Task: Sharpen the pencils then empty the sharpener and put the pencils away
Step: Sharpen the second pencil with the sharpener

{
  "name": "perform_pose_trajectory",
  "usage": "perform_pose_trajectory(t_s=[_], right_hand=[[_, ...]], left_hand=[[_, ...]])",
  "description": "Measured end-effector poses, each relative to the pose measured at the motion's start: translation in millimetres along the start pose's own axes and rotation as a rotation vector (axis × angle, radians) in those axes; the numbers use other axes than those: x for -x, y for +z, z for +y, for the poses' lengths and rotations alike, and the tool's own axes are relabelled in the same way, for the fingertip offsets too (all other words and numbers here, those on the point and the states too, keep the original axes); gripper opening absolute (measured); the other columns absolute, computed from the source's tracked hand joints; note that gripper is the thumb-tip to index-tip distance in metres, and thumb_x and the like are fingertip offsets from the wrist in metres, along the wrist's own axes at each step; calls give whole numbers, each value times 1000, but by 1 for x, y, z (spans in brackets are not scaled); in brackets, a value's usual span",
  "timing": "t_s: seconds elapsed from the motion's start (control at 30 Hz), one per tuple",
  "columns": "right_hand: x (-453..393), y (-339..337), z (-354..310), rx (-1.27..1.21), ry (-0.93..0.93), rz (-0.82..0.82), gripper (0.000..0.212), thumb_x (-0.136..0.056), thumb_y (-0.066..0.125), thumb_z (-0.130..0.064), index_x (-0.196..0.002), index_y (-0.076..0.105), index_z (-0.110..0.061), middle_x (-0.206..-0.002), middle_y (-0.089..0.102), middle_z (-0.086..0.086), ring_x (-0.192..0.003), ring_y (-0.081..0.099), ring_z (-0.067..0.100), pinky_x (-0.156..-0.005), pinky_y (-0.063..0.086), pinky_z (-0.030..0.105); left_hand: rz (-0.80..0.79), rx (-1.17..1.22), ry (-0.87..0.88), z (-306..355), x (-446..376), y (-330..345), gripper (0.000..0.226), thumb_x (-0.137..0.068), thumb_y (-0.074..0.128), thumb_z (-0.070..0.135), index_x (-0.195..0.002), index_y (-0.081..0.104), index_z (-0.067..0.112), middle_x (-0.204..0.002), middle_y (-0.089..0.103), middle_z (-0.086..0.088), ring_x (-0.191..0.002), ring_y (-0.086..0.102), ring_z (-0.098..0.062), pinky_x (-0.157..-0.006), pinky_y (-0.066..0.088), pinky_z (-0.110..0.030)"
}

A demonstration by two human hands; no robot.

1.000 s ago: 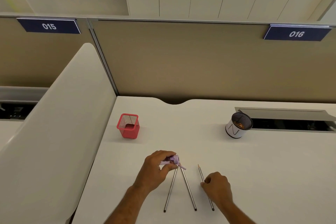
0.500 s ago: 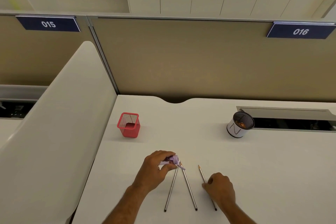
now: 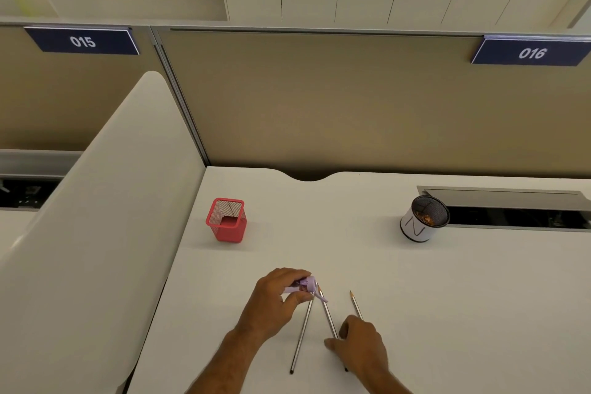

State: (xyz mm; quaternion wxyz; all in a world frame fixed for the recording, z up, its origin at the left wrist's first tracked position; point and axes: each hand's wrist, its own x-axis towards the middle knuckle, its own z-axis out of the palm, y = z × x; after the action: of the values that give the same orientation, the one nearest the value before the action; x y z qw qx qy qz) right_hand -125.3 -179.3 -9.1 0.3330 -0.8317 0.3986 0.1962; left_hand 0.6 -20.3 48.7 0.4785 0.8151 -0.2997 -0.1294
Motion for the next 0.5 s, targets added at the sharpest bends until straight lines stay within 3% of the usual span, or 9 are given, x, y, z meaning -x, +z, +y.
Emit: perform_pose_trajectory(t_s=[0.17,0.33,0.5], right_hand=[[-3,-3,-3,5,12,16,16,-76,65,-40,-75,57,-26,-86,64,-4,-86,66,19,-68,49,25],[-2,-8,5,19,-20,5,10,-78,56,-30,-71,54,-24,-84,67,-2,-79,67,20,-63,50,26],[2,-21,18,-289,-126,77,7,-87,62,-19,-81,59,-20,-71,71,1,-66,68,23,-67,59,40]], left_hand=[[-6,4,-10,0,-1,1,26,-84,76,18,-109,72,21,-105,72,13,-101,65,-8,-90,55,-34],[-18,9,8,2,0,1,25,-83,76,16,-104,71,28,-101,71,20,-99,65,-9,-89,55,-32],[-25,-17,33,1,1,1,24,-85,73,18,-105,69,31,-102,69,24,-101,63,-7,-89,54,-29]])
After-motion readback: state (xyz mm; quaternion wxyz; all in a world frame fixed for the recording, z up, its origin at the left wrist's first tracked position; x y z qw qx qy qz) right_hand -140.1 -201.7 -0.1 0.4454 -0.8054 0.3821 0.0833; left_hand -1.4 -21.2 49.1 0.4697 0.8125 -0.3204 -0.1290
